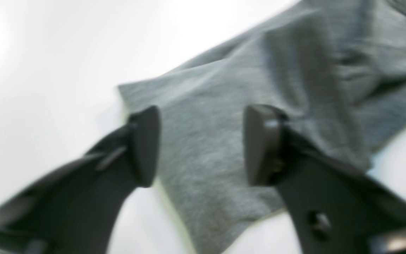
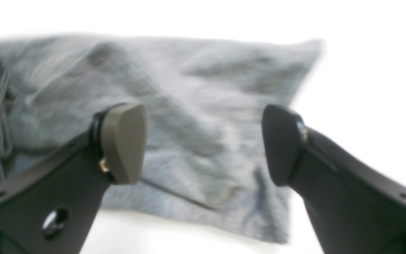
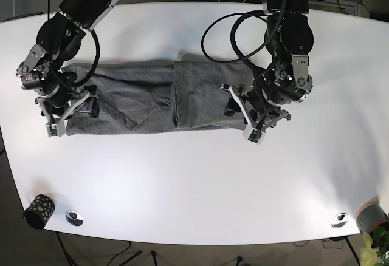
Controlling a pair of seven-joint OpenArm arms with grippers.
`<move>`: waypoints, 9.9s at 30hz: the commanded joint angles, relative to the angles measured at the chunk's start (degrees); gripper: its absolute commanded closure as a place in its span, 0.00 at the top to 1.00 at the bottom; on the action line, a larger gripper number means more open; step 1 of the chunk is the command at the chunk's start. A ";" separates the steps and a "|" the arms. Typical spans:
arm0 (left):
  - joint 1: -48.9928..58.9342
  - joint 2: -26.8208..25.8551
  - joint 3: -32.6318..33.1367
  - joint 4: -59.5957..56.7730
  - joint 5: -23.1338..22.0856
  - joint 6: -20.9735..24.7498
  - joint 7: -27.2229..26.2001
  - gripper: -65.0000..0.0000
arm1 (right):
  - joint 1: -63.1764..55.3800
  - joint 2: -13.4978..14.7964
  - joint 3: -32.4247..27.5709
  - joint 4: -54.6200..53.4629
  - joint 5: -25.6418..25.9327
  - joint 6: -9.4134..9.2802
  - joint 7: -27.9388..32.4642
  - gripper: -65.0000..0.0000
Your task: Fold the T-shirt properly
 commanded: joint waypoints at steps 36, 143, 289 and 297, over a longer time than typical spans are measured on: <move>0.04 -1.39 -4.21 -6.95 -1.09 -14.89 -3.29 0.22 | -1.76 17.87 9.95 -35.01 24.62 0.06 5.42 0.75; -7.17 3.61 -0.52 -27.35 -6.19 -14.54 -9.88 0.47 | -8.09 0.90 -29.52 9.91 15.65 0.06 9.03 0.83; -12.36 -13.08 18.64 -16.89 -3.82 -14.89 -17.97 0.53 | -2.90 8.20 -23.72 -11.28 8.00 0.06 16.94 0.26; -10.86 -12.90 15.48 -6.95 -3.73 -14.63 -17.26 0.53 | -4.57 8.20 -23.55 1.30 8.00 0.06 11.93 0.26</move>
